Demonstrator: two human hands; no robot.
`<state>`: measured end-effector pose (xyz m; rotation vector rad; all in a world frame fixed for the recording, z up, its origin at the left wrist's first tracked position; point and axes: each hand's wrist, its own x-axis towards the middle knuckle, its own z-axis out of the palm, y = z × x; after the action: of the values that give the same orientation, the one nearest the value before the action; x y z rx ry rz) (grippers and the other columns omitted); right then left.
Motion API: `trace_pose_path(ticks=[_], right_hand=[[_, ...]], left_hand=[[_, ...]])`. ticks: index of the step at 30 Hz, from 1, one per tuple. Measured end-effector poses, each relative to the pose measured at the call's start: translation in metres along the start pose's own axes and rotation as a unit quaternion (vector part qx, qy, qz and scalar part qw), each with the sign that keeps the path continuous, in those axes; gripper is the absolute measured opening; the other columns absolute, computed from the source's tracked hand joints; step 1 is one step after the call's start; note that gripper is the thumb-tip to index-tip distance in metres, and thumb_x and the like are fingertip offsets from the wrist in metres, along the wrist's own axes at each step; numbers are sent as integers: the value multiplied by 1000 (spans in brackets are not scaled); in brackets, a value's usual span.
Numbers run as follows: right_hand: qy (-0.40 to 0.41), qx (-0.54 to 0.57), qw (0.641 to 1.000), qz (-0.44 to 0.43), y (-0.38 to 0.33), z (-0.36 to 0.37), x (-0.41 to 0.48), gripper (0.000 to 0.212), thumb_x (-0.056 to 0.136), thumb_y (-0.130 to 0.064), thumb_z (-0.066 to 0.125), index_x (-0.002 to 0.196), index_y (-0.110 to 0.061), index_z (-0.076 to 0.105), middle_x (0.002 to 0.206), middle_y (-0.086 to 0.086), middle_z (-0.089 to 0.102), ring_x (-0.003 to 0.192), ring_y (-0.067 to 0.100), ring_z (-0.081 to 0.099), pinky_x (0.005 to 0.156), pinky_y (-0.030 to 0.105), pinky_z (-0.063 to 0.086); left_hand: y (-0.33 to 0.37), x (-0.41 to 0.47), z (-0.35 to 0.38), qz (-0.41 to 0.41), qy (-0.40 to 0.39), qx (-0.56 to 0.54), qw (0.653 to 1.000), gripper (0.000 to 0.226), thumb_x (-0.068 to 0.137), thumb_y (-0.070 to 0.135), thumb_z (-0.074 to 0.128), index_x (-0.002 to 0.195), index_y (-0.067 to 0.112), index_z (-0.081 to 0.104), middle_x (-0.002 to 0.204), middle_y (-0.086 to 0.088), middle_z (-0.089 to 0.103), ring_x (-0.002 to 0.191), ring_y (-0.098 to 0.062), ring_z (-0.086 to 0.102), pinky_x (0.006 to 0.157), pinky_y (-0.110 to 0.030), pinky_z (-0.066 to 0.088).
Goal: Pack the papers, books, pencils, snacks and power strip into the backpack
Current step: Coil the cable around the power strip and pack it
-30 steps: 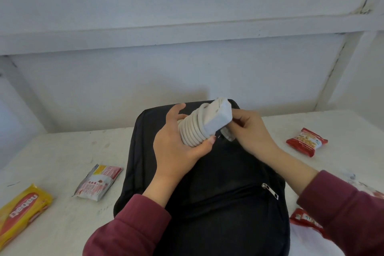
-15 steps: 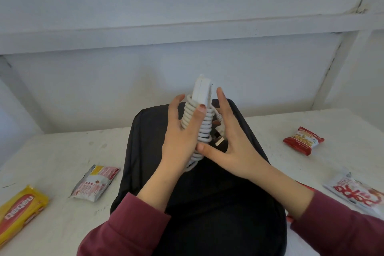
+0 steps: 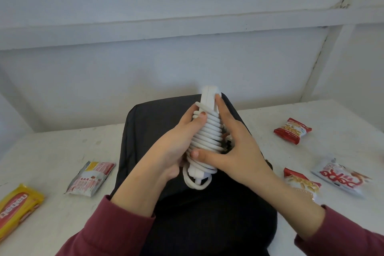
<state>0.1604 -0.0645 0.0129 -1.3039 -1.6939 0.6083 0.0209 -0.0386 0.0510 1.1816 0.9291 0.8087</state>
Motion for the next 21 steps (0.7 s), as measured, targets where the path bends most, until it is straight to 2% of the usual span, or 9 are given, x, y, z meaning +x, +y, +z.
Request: trace_pose_path(ticks=[3,7,10,13,15,17,19,21], right_hand=[[50,33,998,27,-7,4,-17,105,59,-54,76,136,-66,6,122,-10,51,104,2,55,89,28,51],[114,100,986,70,-18,11,-40,101,54,-52,77,135,-65,17,117,-11,55,100,5,59,84,26,52],[173,203,958,101,-29,17,-54,92,63,-33,84,138,-48,33,109,-19,64,99,-1,63,83,22,53],[209,271,929,139,-41,20,-64,85,60,-40,81,135,-43,42,113,-12,66,102,4,64,90,34,53],[232,294,914,158,-49,26,-70,85,57,-41,83,133,-44,45,114,-10,67,100,8,66,88,38,54],[268,323,889,182,-56,34,-76,80,55,-36,82,127,-45,50,115,-8,66,96,10,68,84,40,56],[295,345,869,200,-60,42,-82,69,63,-24,80,123,-46,54,117,-5,65,96,12,68,82,42,57],[310,355,855,215,-61,48,-89,65,69,-13,78,122,-45,55,115,-3,66,95,15,68,78,39,58]], left_hand=[[-3,-8,4,-4,-20,37,999,35,96,36,43,129,45,45,107,10,69,93,-9,68,74,-27,56],[-6,-16,6,-15,-71,73,995,27,98,33,39,108,52,54,101,16,70,91,-3,67,70,-21,53],[-8,-29,2,-22,-89,90,992,34,98,27,40,121,49,52,109,18,67,93,0,65,74,-21,51],[-5,-23,4,-40,-88,130,987,33,98,28,39,119,50,52,114,19,64,90,0,65,67,-15,50],[-13,-17,-9,-5,-101,171,980,33,100,32,34,131,40,41,134,4,53,99,-9,61,63,-11,43],[-21,-15,-17,13,-101,183,978,51,101,35,30,146,13,21,141,-11,40,117,-23,48,78,-21,36],[-24,-13,-17,-2,-130,208,969,57,100,36,30,145,4,16,125,-8,47,108,-26,48,90,-27,31],[-24,-29,-16,-24,-166,252,953,52,97,46,32,142,21,31,105,-4,63,84,-21,60,95,-33,37]])
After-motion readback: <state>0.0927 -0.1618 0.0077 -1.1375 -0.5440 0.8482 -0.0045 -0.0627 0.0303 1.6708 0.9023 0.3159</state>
